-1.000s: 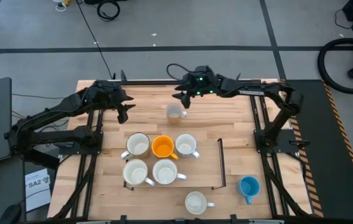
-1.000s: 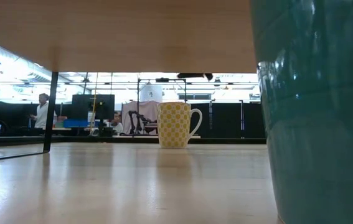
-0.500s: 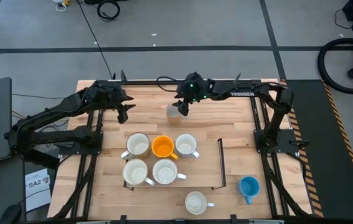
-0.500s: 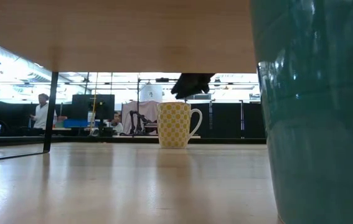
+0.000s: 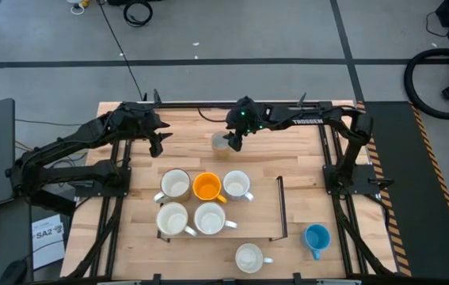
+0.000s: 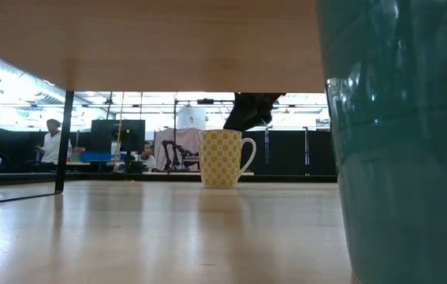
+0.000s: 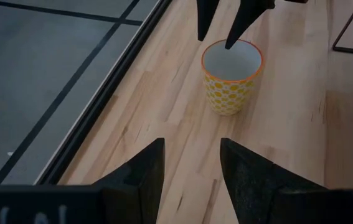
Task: Place coffee mugs
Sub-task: Put the yellow patterned mug on the shelf
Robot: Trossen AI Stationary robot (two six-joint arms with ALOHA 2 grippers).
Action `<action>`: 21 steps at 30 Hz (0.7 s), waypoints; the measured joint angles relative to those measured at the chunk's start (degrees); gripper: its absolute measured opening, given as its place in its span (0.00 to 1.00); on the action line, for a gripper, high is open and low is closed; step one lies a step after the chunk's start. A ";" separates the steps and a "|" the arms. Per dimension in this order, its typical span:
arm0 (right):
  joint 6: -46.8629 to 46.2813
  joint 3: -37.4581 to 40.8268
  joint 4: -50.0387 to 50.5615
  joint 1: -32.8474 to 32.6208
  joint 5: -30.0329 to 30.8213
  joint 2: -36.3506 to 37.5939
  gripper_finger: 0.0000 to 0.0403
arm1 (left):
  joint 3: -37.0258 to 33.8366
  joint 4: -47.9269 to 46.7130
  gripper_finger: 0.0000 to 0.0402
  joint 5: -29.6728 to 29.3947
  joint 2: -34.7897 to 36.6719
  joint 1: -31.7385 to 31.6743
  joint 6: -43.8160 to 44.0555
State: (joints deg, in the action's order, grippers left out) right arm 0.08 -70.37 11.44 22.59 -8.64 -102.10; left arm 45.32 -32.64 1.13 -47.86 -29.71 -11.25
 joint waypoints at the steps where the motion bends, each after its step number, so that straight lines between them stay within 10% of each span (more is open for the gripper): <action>1: -0.31 0.18 -0.04 0.00 0.02 0.00 0.54 | 0.00 0.02 0.40 0.00 0.00 0.00 0.02; 21: -3.63 2.04 2.44 -0.07 0.14 0.11 0.50 | 0.02 0.02 0.40 0.00 0.00 0.00 0.11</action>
State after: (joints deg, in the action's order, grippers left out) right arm -3.55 -68.34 13.89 22.52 -8.50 -102.00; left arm 45.34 -32.62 1.13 -47.86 -29.71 -11.14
